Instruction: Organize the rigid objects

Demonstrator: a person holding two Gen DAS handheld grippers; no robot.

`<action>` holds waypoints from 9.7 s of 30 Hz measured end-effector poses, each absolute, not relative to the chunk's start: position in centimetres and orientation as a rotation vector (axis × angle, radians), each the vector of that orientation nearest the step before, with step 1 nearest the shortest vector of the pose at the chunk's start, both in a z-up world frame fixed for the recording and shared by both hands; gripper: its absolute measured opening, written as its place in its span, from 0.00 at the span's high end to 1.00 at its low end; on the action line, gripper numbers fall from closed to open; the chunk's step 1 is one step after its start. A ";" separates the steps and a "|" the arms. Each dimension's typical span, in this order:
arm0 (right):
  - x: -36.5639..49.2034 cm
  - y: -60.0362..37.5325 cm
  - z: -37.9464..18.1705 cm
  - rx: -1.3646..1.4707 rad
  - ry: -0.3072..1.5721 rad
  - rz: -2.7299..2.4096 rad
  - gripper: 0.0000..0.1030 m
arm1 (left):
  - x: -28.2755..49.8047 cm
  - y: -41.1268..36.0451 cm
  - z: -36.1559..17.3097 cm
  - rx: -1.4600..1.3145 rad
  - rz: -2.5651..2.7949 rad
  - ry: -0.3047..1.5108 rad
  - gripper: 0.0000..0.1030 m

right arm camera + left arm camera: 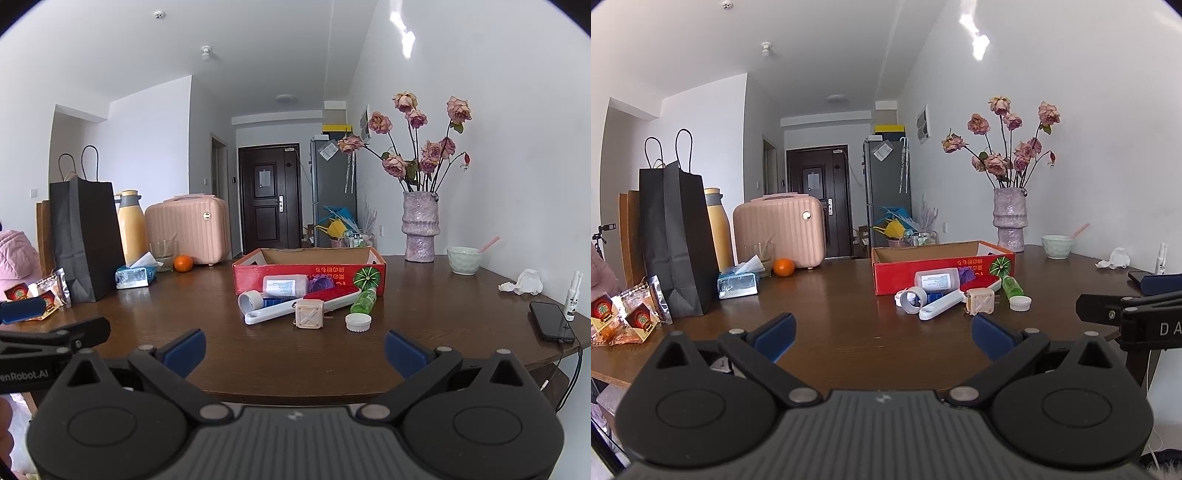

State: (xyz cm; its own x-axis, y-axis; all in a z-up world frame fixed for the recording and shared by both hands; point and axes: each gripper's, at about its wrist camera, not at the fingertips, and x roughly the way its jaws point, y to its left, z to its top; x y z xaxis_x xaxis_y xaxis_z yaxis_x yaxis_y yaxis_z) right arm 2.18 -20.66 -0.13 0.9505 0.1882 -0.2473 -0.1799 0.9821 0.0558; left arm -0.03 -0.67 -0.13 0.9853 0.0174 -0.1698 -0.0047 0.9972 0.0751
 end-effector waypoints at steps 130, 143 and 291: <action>25.4 -24.5 4.2 -0.043 0.113 0.208 0.62 | 24.8 1.1 6.6 -0.024 0.022 0.118 0.57; 41.7 -25.9 4.9 -0.012 0.084 0.160 0.62 | 41.3 1.1 5.5 -0.001 0.018 0.192 0.57; 35.3 -19.4 -5.9 -0.062 0.647 0.372 0.46 | 40.4 1.4 -5.2 0.145 -0.335 0.659 0.42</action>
State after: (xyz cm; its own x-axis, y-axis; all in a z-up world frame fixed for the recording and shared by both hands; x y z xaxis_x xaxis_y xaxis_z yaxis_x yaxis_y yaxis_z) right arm 35.26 -19.44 -5.95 0.7345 0.3191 -0.5989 -0.3573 0.9322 0.0584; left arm 40.41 1.37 -5.16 0.7397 -0.2587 -0.6212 0.3498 0.9364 0.0266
